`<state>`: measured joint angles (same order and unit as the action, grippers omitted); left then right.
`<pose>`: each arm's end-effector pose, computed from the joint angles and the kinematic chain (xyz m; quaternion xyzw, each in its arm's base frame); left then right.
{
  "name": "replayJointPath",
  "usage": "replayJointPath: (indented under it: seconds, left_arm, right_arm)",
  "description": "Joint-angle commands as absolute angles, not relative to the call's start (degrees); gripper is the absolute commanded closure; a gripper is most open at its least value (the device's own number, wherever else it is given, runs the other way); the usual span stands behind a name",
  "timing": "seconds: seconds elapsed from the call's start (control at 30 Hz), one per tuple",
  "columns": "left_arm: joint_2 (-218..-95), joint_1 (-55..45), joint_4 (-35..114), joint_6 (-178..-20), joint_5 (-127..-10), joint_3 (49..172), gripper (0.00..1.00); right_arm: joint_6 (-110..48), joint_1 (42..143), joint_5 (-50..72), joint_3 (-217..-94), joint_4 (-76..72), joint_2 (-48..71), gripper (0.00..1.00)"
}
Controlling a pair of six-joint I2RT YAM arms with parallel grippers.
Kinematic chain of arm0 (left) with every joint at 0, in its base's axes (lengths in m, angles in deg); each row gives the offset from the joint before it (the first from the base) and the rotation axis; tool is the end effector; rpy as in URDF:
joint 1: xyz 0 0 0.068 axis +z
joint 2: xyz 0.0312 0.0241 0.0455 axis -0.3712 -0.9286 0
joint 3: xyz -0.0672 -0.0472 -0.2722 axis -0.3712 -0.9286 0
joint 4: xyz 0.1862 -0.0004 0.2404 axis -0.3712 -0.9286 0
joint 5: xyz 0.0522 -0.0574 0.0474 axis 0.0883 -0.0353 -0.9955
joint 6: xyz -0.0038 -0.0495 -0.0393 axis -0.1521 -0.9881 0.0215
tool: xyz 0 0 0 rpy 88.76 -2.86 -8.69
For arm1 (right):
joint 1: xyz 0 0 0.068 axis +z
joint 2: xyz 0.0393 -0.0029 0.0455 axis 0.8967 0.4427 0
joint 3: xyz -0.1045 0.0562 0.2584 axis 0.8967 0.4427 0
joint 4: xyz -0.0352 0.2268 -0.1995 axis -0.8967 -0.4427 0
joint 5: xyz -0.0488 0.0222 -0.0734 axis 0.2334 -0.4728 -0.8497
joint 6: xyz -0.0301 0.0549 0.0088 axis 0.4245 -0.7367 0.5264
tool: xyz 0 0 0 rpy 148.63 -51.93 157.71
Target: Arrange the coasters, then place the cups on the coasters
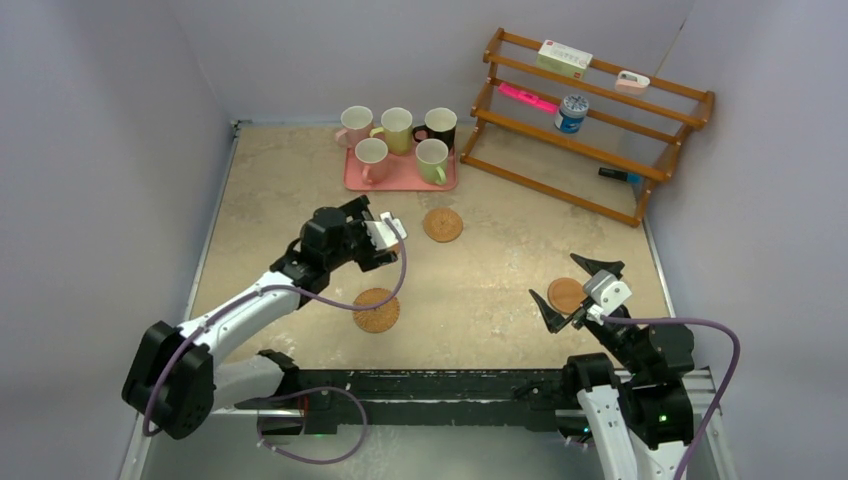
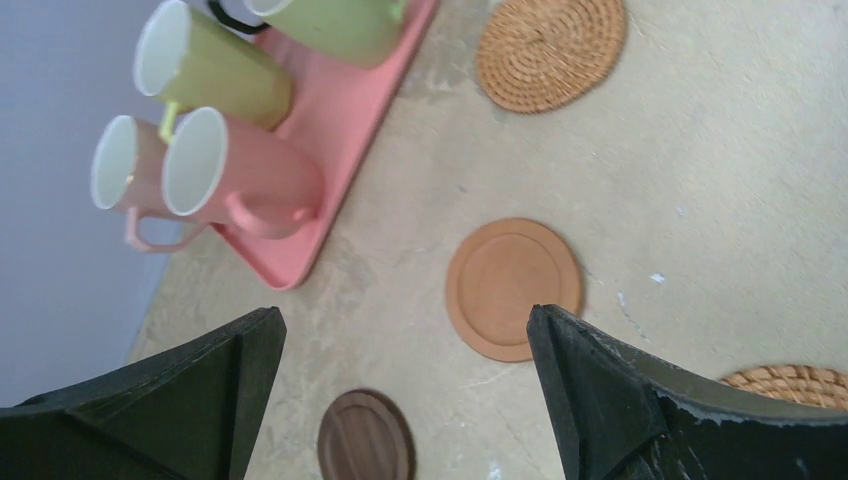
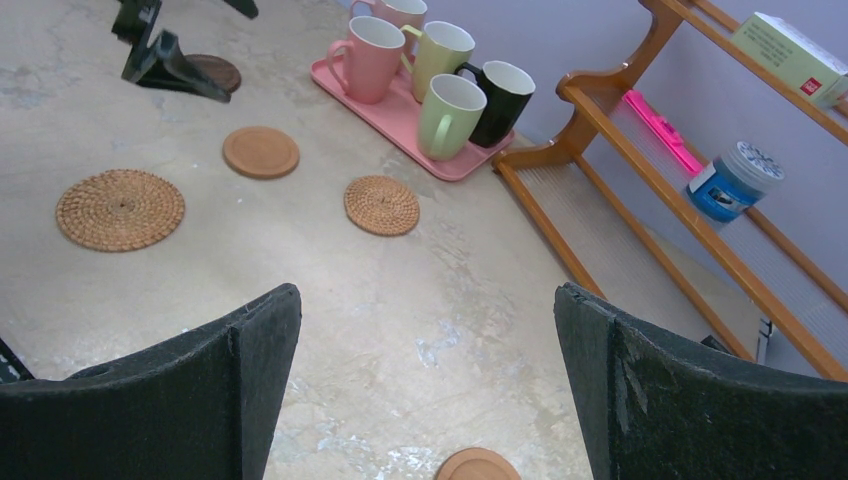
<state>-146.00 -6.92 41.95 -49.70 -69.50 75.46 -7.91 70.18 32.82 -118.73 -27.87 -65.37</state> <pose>0.2616 -0.1504 0.2332 0.4867 0.6767 -0.0099 0.5524 0.0609 0.0311 0.3643 -0.3142 0.5835 0.1053 0.7414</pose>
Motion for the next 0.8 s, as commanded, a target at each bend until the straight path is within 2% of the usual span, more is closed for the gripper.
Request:
replayJointPath:
  seconds: [0.0, 0.3, 0.77]
  left_arm:
    - [-150.1, -10.2, 47.0, -47.1, -73.4, 73.6, 0.0]
    - [-157.6, -11.0, 53.1, -50.0, -83.9, 74.5, 0.0]
    - [-169.2, -11.0, 58.7, -47.0, -85.3, 77.0, 0.0]
  right_arm:
    - [-7.2, 70.2, 33.9, -118.5, -27.0, -64.4, 0.02]
    - [-6.5, 70.3, 35.1, -118.6, -27.6, -64.8, 0.02]
    - [-6.3, 70.2, 35.1, -118.5, -27.6, -64.6, 0.02]
